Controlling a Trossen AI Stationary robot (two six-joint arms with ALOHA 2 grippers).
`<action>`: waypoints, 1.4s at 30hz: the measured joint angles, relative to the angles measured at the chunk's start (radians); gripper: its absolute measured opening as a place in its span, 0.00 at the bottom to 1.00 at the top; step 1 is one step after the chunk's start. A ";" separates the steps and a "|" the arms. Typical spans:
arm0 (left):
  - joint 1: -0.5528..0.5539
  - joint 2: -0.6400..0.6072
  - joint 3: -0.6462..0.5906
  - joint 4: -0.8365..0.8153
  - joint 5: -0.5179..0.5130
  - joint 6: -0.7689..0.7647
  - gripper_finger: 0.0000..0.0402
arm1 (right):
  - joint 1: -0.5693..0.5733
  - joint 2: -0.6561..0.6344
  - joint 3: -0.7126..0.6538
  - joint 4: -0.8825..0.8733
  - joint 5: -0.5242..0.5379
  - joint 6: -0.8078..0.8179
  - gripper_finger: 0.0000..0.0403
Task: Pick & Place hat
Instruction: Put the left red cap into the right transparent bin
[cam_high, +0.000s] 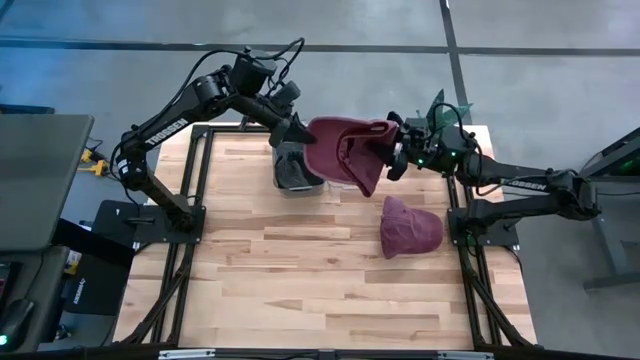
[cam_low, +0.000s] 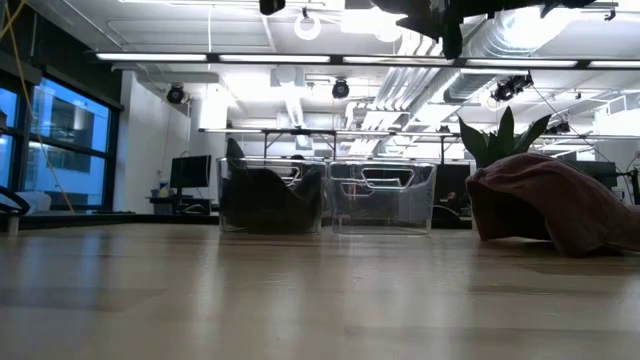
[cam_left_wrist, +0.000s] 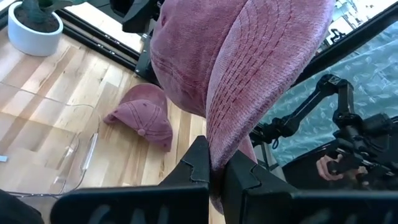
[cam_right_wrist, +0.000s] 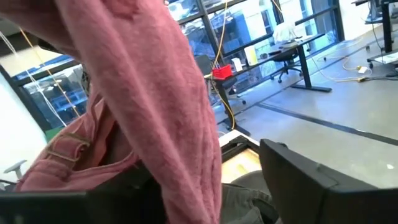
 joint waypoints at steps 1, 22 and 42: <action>0.000 0.000 0.000 0.000 0.000 -0.004 0.00 | 0.000 0.000 0.000 0.000 -0.001 0.000 0.51; 0.000 0.000 0.000 -0.067 -0.099 0.002 0.15 | 0.000 0.000 0.000 -0.035 -0.036 -0.026 0.01; 0.047 -0.074 0.002 0.044 -0.360 -0.075 0.67 | 0.000 -0.001 -0.001 -0.141 0.043 -0.019 0.00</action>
